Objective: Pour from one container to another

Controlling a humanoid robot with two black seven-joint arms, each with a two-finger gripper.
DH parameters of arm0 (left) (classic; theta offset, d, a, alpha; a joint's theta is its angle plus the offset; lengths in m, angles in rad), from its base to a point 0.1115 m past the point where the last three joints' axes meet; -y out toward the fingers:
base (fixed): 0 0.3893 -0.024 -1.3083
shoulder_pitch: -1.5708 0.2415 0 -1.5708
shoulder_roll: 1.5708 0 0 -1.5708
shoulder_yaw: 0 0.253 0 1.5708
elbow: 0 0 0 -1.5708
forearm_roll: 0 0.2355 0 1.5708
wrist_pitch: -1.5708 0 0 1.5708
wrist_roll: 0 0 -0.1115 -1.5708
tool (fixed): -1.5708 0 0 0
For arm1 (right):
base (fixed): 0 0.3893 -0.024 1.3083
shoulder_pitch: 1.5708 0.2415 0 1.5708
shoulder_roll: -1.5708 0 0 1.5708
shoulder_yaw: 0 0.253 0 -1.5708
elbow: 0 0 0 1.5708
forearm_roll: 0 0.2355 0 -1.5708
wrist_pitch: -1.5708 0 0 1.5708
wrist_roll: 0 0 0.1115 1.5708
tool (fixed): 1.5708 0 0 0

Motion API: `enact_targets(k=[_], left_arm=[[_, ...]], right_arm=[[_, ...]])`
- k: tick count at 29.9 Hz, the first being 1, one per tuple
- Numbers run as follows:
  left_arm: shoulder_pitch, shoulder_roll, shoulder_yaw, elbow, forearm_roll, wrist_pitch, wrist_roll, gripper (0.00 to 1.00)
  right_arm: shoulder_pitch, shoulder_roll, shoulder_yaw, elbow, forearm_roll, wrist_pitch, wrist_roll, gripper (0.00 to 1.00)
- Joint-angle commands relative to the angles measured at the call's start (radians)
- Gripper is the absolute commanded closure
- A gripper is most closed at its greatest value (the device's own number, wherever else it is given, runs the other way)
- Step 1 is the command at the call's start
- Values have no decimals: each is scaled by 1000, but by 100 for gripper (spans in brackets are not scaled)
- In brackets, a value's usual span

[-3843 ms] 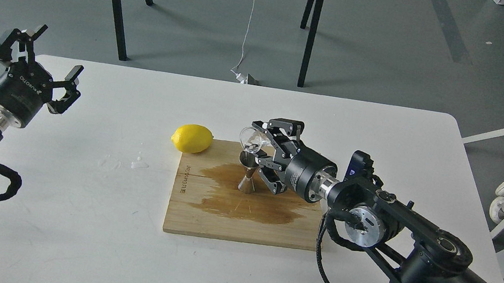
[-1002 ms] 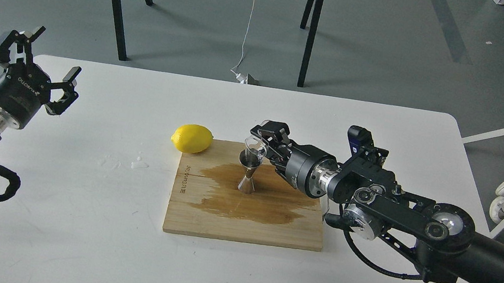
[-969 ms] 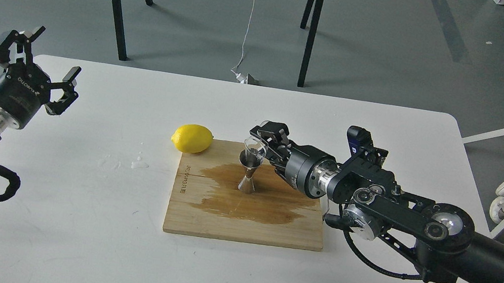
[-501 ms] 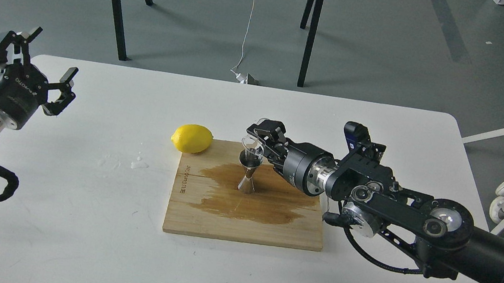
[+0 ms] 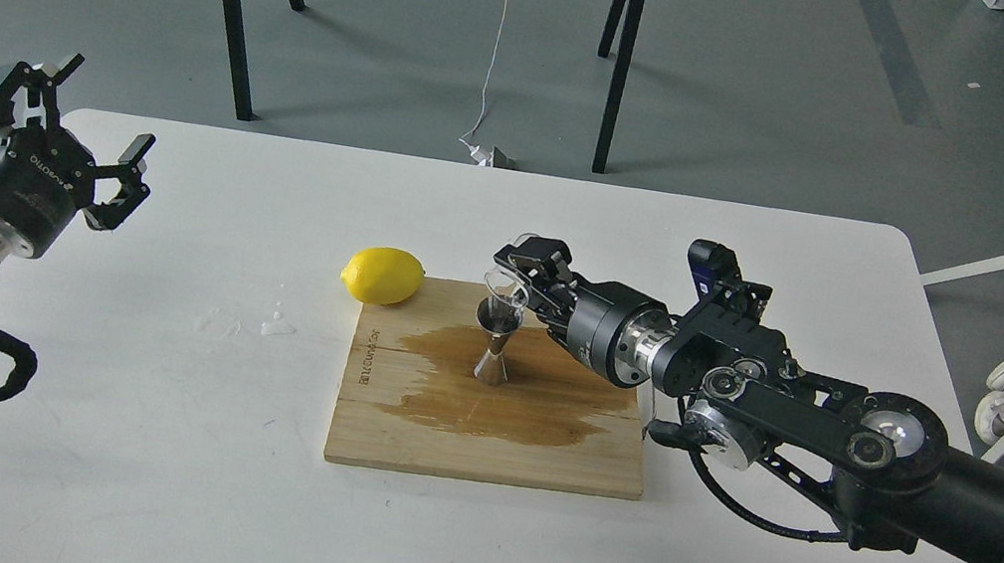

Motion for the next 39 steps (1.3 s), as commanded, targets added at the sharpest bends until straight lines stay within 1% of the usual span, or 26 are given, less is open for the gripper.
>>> enact_targets(k=[1,7,10,13,15,19,23,26,28,34,39], left_arm=[[0,0,0,0,0,0,0,1],[0,0,0,0,0,0,0,1],[0,2,0,0,0,0,0,1],[2,2,0,1,0,0,0,1],[2,2,0,1,0,0,0,1],[2,0,0,3,0,0,0,1],[0,0,0,1,-2,0,0,1],[0,-6,0,3,-3,0,0,1],[0,-15,0,3,-6,0,0,1],[20,-9,-3,1,-15,0,0,2],[31,0,-6,3,-26,0,0,1]], right_arm=[[-16,-3,70,3,8,0,2,66],[-82,-10,196,12,38,9,5,66],[-164,-11,319,27,81,15,35,65],[-278,-9,478,55,135,37,83,65],[-359,-1,588,63,194,70,103,65],[-525,11,806,67,342,164,129,66],[-666,31,981,52,523,262,137,66],[-740,68,1040,5,664,316,138,66],[-769,83,1052,-23,713,333,147,66],[-814,97,1061,-72,897,335,155,67],[-815,101,1061,-147,980,333,152,67]])
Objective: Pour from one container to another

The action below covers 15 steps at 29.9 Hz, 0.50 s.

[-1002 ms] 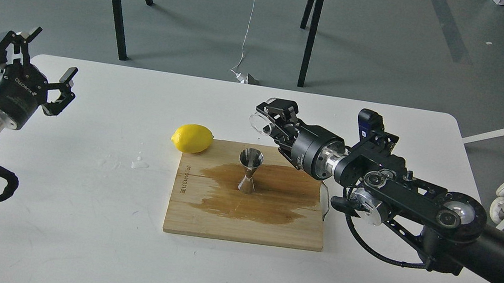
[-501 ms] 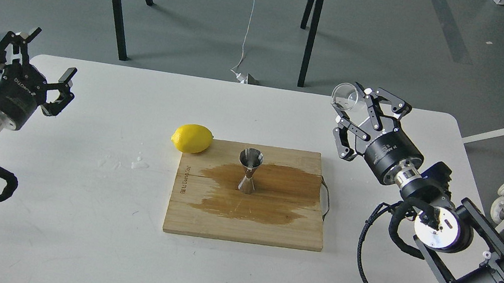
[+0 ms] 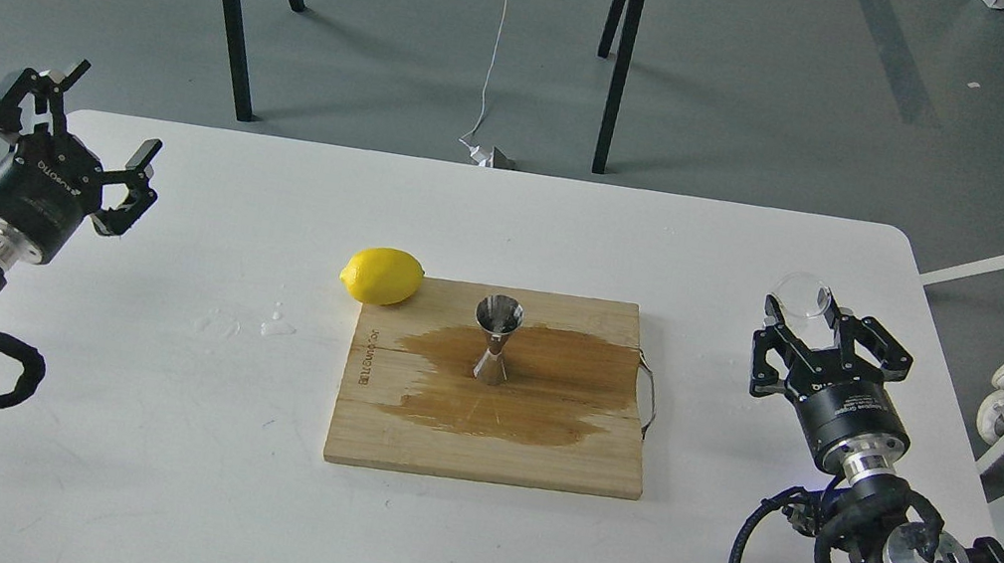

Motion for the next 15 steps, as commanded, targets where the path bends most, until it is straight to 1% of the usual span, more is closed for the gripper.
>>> enact_targets(k=[1,5,10,15], left_arm=[[1,3,-3,2,-9,0,0,1],[1,3,-10,-1,-15,0,0,1],[2,5,-10,-1,-61,0,0,1],[4,25,-10,1,-84,0,0,1]], right_arm=[[-4,1,0,-49,59,-1,-3,67],[-5,3,0,-79,73,-7,-4,67],[13,4,0,-171,73,-7,-12,67],[24,35,-15,-189,73,-9,-12,67]])
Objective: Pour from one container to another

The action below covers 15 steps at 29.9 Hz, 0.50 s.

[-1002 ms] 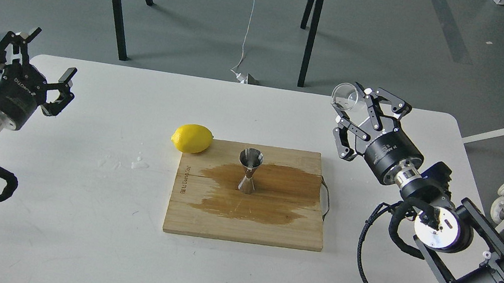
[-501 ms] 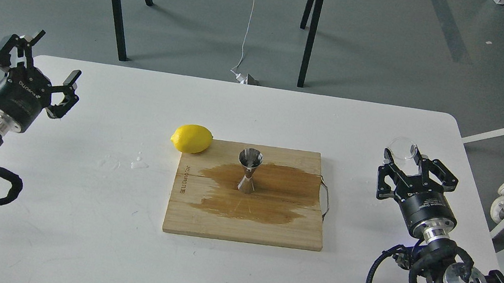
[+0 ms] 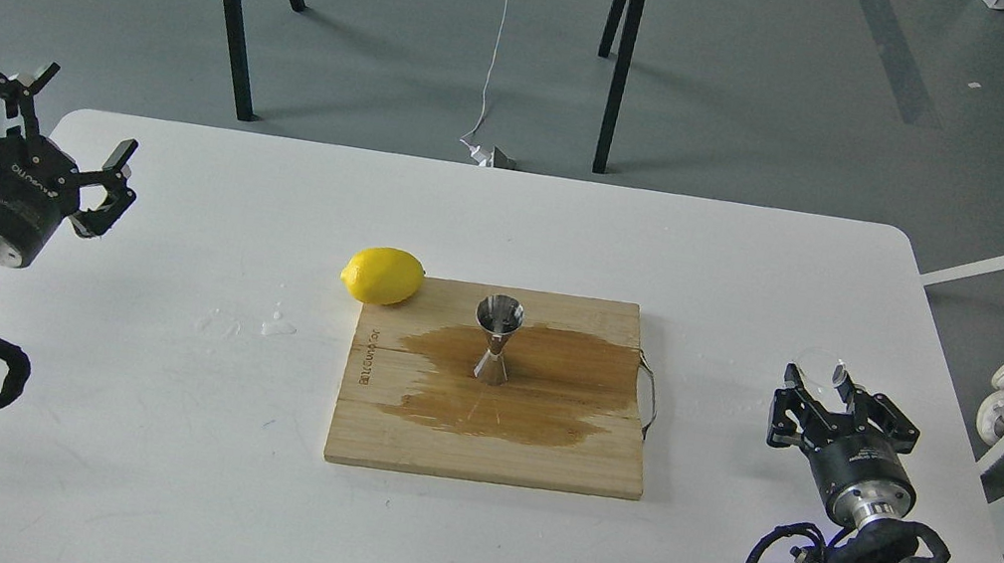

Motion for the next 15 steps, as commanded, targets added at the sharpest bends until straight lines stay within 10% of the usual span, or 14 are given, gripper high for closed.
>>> enact_targets(k=[1,15], left_arm=[[-1,10,0,1,-8,0,0,1],[-4,37,2,3,-14,0,0,1]], right_arm=[[4,29,-16,-6,0,-1,2,67],[-7,51,-49,-22,-6,8,3,66]])
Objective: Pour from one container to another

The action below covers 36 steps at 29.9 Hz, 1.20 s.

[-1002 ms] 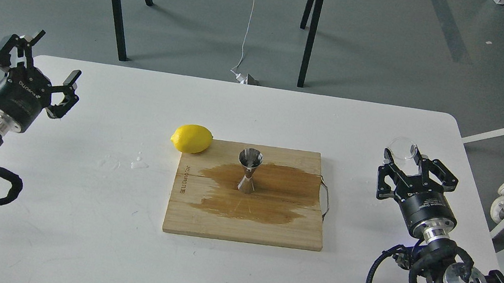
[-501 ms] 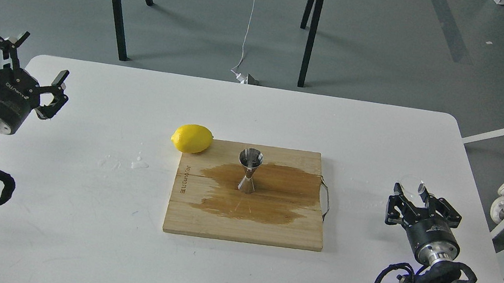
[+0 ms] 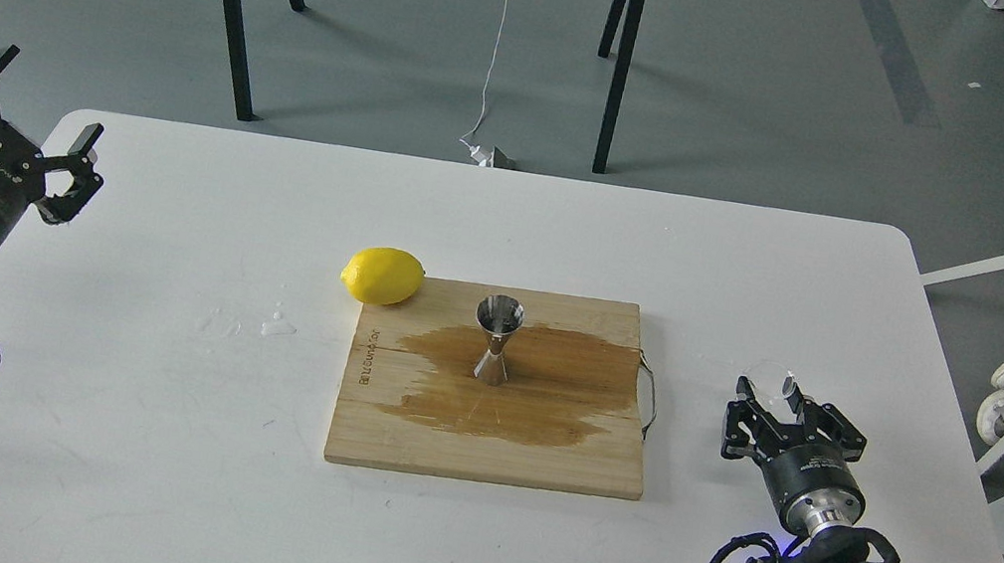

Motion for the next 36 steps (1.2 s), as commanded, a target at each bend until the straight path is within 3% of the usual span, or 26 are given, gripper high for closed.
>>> enact_targets(k=[1,12,15,20,24,36], left_arm=[[0,-3,1,1,0,0,0,1],[4,0,1,0,0,0,0,2],[4,3,1,0,0,0,0,1],[4,6,1,0,0,0,0,1],[4,6,3,0,0,0,0,1],[4,6,8,9,0,0,0,1]], right_arm=[[5,-2,6,-20,-1,2,-2,66],[14,-5,11,-60,-2,4,-4,56],[18,-5,11,-60,-2,4,-2,42],[31,-5,9,-58,-2,4,-2,31],[48,-5,9,-58,-4,4,-2,7],[-4,-36,14,56,-4,4,-1,5]])
